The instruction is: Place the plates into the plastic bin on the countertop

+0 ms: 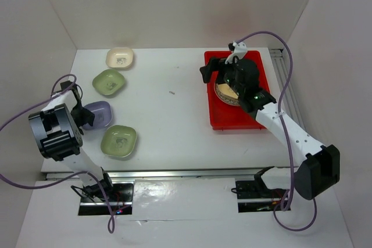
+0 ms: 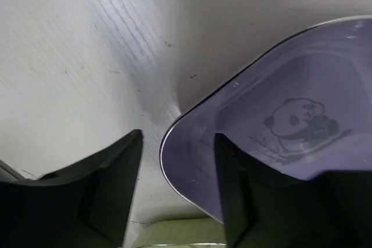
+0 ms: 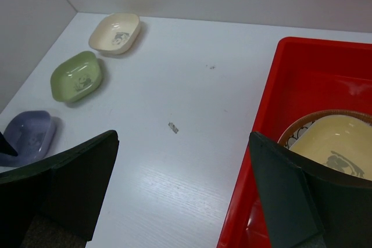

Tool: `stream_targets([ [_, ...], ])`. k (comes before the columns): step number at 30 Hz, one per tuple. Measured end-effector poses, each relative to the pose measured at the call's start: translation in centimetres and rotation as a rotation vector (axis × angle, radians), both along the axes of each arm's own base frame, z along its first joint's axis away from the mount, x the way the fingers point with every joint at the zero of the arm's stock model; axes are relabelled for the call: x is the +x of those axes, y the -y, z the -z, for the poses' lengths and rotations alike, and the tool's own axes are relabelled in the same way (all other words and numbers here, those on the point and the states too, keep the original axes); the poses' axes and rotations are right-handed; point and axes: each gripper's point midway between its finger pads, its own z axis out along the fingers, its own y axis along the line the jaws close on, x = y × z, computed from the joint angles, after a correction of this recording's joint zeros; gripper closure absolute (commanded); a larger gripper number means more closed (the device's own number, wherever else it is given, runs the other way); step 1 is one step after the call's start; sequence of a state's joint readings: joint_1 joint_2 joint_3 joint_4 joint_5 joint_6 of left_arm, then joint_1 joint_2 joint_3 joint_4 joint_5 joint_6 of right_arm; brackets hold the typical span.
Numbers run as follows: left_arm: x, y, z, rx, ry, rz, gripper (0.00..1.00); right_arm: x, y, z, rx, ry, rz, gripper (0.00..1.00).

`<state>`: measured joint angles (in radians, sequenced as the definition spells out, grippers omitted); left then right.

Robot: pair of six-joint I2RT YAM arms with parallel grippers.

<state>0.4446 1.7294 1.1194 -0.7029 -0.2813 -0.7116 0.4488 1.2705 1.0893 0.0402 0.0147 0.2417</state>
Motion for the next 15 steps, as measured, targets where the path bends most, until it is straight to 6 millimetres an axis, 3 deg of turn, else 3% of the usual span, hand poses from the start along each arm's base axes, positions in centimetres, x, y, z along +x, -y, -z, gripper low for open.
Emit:
stream_targets([
  [1, -0.2, 0.1, 0.3, -0.006, -0.011, 0.0, 0.55, -0.1, -0.1, -0.1, -0.002, 0.003, 0.002, 0.0],
  [3, -0.2, 0.1, 0.7, -0.01, -0.022, 0.005, 0.65, -0.2, -0.3, -0.1, -0.008, 0.006, 0.002, 0.0],
  [5, -0.1, 0.1, 0.8, -0.01, -0.018, 0.003, 0.9, -0.4, -0.5, 0.0, -0.014, 0.006, 0.002, 0.0],
  [7, 0.6, 0.0, 0.2, -0.01, 0.015, 0.005, 1.0, -0.5, -0.7, 0.0, -0.021, 0.007, 0.0, 0.0],
  [12, 0.1, -0.5, -0.5, 0.022, 0.005, -0.015, 1.0, -1.0, -1.4, 0.2, -0.035, 0.004, -0.006, 0.0],
  [15, -0.4, -1.1, -2.3, 0.07, 0.005, -0.043, 1.0, -1.3, -2.0, 0.4, -0.04, 0.001, -0.014, 0.0],
])
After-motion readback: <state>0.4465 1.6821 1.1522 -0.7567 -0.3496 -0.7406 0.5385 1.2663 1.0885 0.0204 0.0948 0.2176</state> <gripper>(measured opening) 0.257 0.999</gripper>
